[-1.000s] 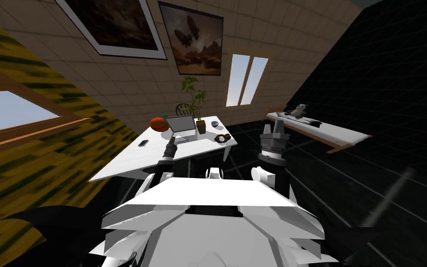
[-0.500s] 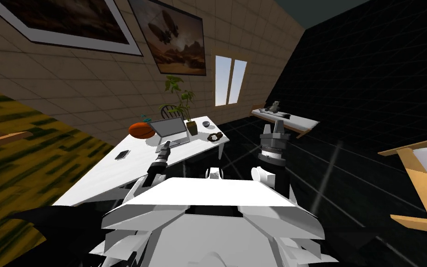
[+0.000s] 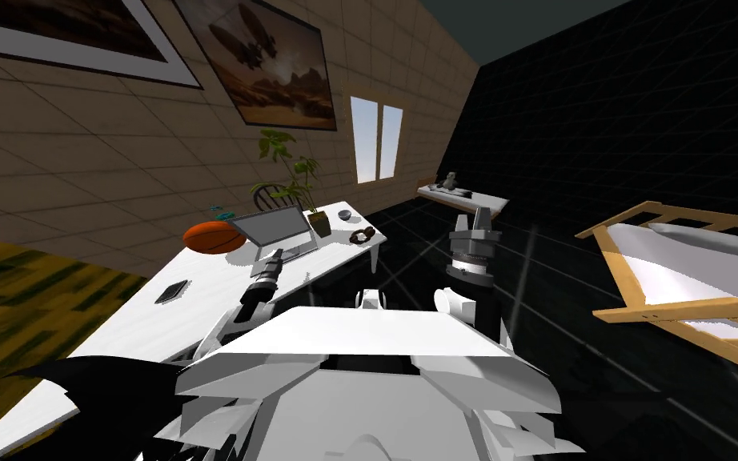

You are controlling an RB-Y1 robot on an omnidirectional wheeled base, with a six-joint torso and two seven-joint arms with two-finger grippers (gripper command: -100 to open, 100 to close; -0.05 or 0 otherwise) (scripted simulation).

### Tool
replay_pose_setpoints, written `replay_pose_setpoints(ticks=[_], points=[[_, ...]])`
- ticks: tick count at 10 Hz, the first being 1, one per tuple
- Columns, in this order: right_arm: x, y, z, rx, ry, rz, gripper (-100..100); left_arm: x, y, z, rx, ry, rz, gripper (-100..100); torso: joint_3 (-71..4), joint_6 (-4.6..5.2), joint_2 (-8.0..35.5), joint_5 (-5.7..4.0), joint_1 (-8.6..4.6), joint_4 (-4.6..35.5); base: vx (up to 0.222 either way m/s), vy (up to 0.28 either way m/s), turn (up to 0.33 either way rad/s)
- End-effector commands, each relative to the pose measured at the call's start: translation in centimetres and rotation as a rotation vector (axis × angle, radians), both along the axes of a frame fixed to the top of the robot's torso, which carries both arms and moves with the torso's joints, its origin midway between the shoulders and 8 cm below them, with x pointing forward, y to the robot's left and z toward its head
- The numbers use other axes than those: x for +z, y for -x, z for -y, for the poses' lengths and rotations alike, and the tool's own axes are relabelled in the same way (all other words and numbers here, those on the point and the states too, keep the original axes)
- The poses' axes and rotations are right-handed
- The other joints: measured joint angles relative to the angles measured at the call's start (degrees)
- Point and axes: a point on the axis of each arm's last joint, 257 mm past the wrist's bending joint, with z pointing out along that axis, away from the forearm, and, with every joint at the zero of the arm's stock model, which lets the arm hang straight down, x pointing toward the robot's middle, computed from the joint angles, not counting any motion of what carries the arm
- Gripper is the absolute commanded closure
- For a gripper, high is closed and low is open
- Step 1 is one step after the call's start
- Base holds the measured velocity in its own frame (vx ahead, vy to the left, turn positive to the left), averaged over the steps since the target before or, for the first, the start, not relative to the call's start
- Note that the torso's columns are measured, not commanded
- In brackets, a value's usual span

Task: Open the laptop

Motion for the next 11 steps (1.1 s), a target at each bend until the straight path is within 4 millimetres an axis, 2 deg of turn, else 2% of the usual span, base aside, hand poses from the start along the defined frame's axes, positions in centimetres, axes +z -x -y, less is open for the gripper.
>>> replay_pose_setpoints(ticks=[1, 2, 4, 5, 7, 8, 10, 11], points=[[0.0, 0.0, 0.0, 0.000, 0.000, 0.000, 0, -1.9, 2.1, -5.0, 0.089, -0.015, -0.069, -100, 0.0, -0.12, 0.0, 0.03, 0.02, 0.0, -0.026, 0.029, -0.254], [0.0, 0.0, 0.0, 0.000, 0.000, 0.000, 0, -1.9, 2.2, -5.0, 0.090, -0.014, -0.071, -100, 0.0, -0.02, 0.0, 0.01, -0.04, 0.0, -0.025, 0.026, -0.139], [0.0, 0.0, 0.0, 0.000, 0.000, 0.000, 0, -2.3, 4.2, -10.3, 0.188, -0.036, -0.123, -100, 0.0, 0.00, 0.0, 0.00, -0.02, 0.0, -0.035, 0.042, -0.320], [0.0, 0.0, 0.0, 0.000, 0.000, 0.000, 0, -2.6, 4.5, -10.6, 0.194, -0.034, -0.130, -100, 0.0, -0.01, 0.0, 0.01, 0.01, 0.0, -0.033, 0.041, -0.186], [0.0, 0.0, 0.0, 0.000, 0.000, 0.000, 0, -1.9, 6.5, -15.5, 0.286, -0.055, -0.159, -100, 0.0, -0.01, 0.0, 0.01, -0.01, 0.0, -0.048, 0.056, -0.353], [0.0, 0.0, 0.0, 0.000, 0.000, 0.000, 0, -2.4, 7.0, -16.0, 0.299, -0.051, -0.169, -100, 0.0, -0.03, 0.0, 0.01, 0.02, 0.0, -0.042, 0.050, -0.107], [0.0, 0.0, 0.0, 0.000, 0.000, 0.000, 0, -1.1, 9.2, -20.6, 0.391, -0.065, -0.182, -100, -0.1, 0.00, -0.1, -0.02, -0.07, 0.0, -0.038, 0.048, -0.286], [0.0, 0.0, 0.0, 0.000, 0.000, 0.000, 0, -1.4, 9.6, -20.9, 0.399, -0.061, -0.189, -100, 0.0, 0.00, -0.1, 0.00, -0.04, 0.0, -0.044, 0.048, -0.144]])
